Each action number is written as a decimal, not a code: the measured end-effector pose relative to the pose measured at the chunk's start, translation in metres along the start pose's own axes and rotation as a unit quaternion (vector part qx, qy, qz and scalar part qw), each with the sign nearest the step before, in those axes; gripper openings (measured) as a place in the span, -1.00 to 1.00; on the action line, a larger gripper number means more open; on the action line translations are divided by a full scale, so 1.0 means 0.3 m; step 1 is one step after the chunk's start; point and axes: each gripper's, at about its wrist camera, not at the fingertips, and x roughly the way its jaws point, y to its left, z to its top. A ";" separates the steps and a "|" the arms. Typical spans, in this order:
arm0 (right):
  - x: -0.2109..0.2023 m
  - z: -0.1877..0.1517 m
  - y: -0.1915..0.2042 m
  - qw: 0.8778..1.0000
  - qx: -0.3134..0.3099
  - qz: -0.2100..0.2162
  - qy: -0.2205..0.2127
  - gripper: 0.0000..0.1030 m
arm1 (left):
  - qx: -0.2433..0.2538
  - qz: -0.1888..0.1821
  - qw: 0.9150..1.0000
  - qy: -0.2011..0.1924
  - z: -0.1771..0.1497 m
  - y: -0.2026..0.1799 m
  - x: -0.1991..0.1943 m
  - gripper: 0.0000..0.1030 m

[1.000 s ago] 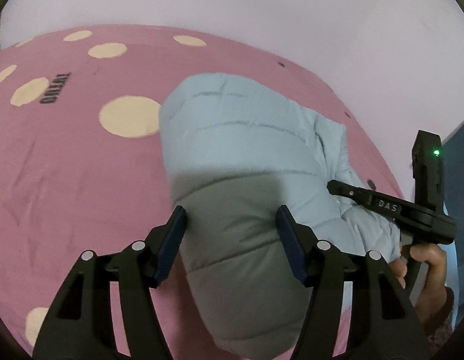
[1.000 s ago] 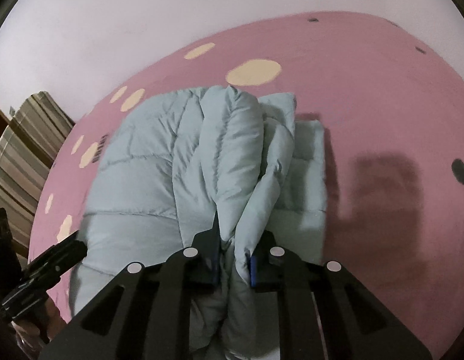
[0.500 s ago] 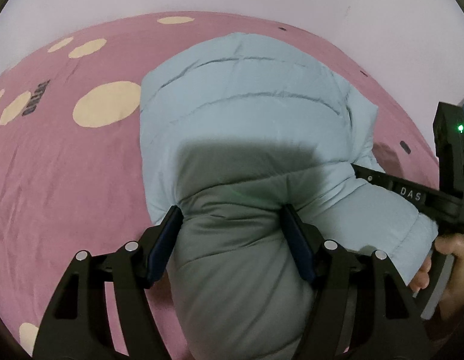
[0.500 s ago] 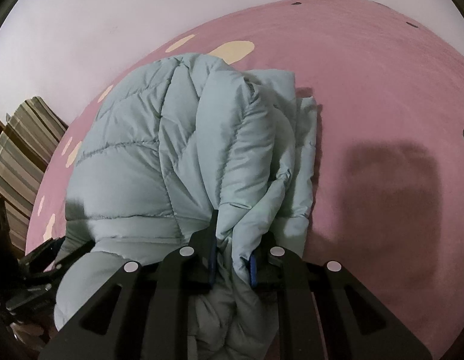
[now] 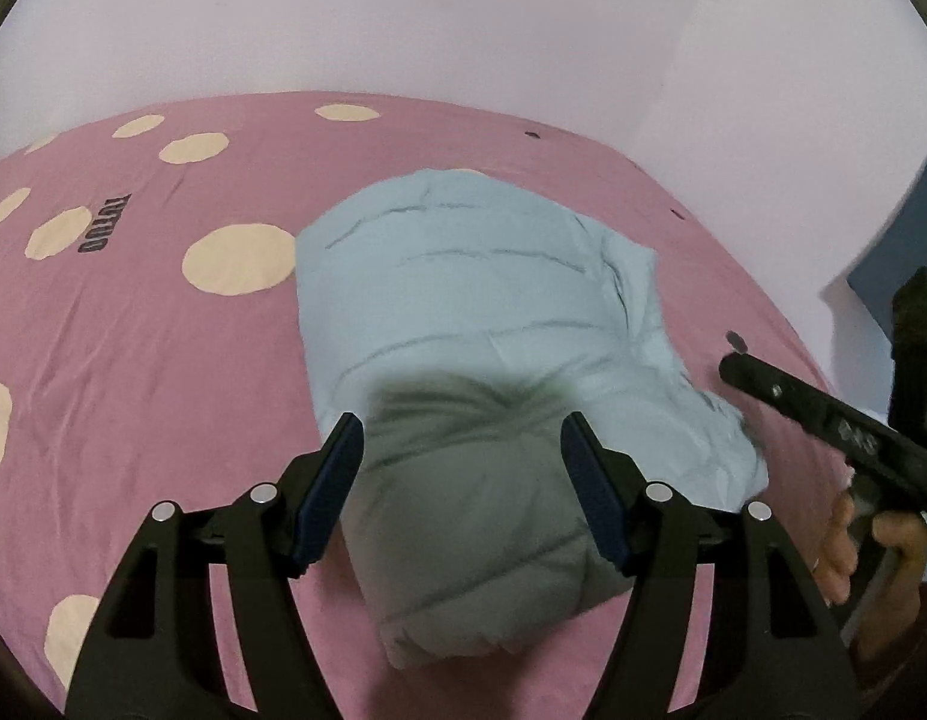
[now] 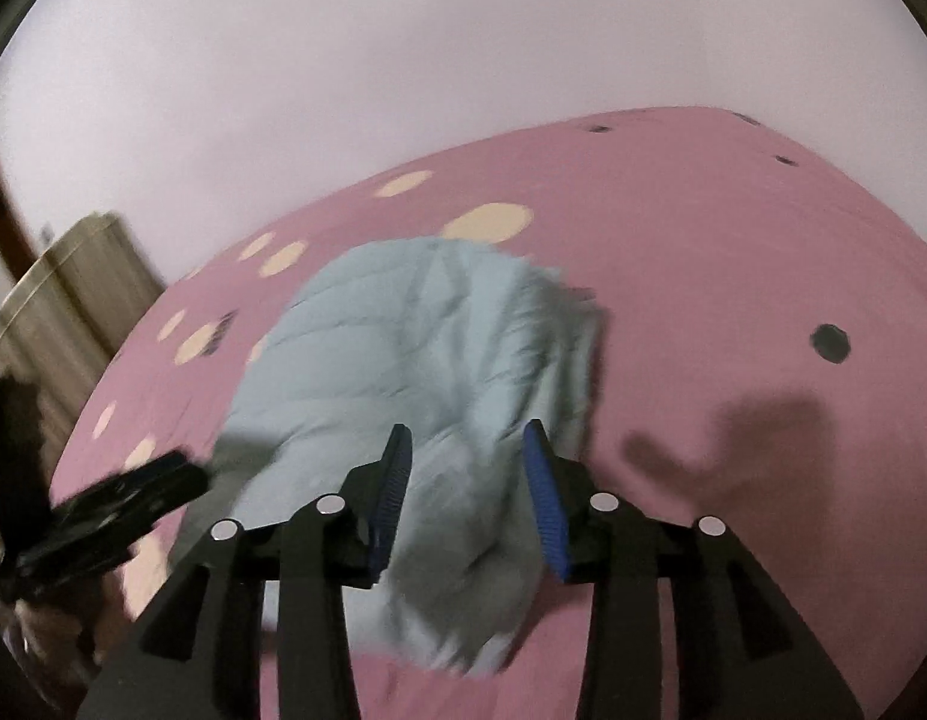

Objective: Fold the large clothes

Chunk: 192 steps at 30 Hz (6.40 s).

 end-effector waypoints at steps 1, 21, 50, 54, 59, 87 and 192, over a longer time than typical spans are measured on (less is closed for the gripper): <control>0.002 -0.023 0.019 1.000 -0.008 0.009 0.007 -0.40 | 0.002 0.002 1.000 0.010 -0.008 -0.001 0.019 0.32; 0.202 -0.149 -0.003 0.997 0.008 -0.001 0.073 -0.40 | -0.018 0.033 0.997 0.065 -0.081 0.031 0.119 0.39; 0.456 0.155 0.002 0.998 0.040 -0.049 0.028 -0.38 | -0.046 0.085 0.995 0.011 0.212 0.034 0.340 0.41; 0.495 0.140 -0.005 0.997 0.040 -0.056 0.034 -0.38 | -0.030 0.097 0.995 0.009 0.192 0.016 0.381 0.44; 0.514 0.128 -0.010 0.997 0.047 -0.057 0.035 -0.38 | -0.036 0.092 0.995 0.014 0.192 0.022 0.424 0.51; 0.550 0.121 0.021 0.994 0.039 -0.089 0.039 -0.38 | -0.040 0.085 0.995 0.027 0.199 0.023 0.499 0.54; 0.789 0.095 0.224 0.944 0.185 0.249 0.110 -0.12 | -0.321 -0.069 0.944 -0.014 0.115 0.778 0.183 0.13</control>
